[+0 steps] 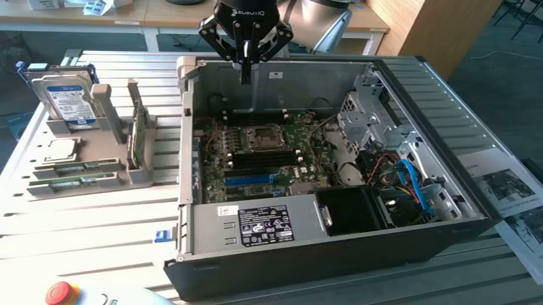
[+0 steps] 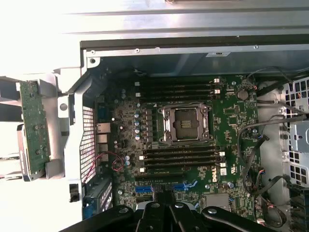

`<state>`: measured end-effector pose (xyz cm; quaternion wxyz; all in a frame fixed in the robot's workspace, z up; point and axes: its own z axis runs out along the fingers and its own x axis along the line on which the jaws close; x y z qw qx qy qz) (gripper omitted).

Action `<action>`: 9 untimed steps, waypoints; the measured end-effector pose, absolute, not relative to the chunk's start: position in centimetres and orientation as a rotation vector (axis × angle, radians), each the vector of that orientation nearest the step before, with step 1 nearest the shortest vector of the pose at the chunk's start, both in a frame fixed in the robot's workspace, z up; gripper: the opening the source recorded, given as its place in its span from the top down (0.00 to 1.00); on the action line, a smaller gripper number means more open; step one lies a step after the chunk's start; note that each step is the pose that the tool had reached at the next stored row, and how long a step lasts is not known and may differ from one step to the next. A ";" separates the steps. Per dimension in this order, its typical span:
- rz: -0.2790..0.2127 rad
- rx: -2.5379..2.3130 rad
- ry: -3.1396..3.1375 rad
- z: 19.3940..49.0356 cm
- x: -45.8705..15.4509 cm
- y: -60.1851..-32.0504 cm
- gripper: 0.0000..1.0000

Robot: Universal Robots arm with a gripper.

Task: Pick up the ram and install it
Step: 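Reach for the ram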

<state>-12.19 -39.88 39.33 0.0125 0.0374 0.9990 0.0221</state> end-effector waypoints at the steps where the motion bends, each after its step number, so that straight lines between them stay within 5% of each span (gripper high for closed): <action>1: 0.069 0.117 3.114 39.3 -12.2 -39.9 0.90; 9: 0.069 0.117 3.114 39.3 -12.6 -39.9 0.90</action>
